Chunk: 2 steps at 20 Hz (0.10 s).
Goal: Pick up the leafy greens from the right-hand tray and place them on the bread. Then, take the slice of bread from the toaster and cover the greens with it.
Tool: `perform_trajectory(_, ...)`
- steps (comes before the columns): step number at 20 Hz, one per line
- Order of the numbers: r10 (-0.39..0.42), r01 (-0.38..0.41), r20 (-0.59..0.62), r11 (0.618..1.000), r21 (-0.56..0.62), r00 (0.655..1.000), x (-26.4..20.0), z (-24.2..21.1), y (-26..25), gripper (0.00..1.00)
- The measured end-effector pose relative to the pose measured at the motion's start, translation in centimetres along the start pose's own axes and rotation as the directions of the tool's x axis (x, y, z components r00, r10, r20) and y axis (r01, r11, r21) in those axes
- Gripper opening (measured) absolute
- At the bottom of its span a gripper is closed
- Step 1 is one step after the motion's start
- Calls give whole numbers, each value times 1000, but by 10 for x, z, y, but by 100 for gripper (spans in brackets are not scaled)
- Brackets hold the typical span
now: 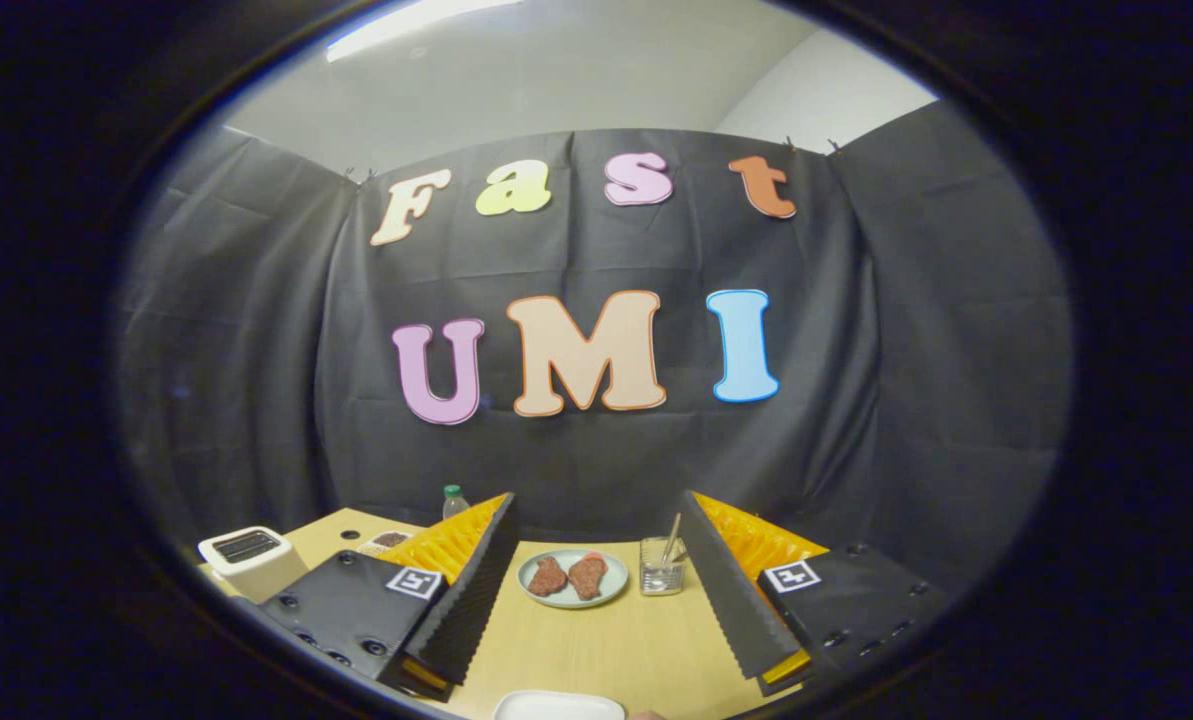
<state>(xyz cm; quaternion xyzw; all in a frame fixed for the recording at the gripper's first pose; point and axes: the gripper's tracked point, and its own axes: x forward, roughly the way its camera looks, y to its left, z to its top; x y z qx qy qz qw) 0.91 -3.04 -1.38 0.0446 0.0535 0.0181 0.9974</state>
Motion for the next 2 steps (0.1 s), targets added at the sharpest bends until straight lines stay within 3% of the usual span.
perform_trajectory(2, 12, -12, -20, 1000, -16, 1000, -1, -4, 2, 100)
